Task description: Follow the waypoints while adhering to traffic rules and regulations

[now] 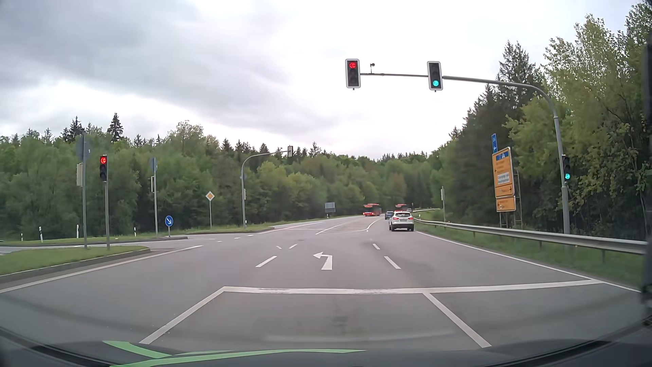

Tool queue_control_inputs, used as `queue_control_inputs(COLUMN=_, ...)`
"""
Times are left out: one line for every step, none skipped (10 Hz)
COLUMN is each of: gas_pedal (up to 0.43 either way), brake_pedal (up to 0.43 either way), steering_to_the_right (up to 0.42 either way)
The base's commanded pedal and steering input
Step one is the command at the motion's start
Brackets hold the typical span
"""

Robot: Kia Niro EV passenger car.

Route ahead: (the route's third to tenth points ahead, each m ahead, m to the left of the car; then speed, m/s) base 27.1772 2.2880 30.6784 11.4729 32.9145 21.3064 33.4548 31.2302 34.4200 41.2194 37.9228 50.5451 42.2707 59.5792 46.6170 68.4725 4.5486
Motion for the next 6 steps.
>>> queue_control_inputs(gas_pedal=0.000, brake_pedal=0.250, steering_to_the_right=0.004)
queue_control_inputs(gas_pedal=0.000, brake_pedal=0.250, steering_to_the_right=0.003)
queue_control_inputs(gas_pedal=0.000, brake_pedal=0.244, steering_to_the_right=0.003)
queue_control_inputs(gas_pedal=0.000, brake_pedal=0.244, steering_to_the_right=0.003)
queue_control_inputs(gas_pedal=0.000, brake_pedal=0.238, steering_to_the_right=0.004)
queue_control_inputs(gas_pedal=0.000, brake_pedal=0.238, steering_to_the_right=0.004)
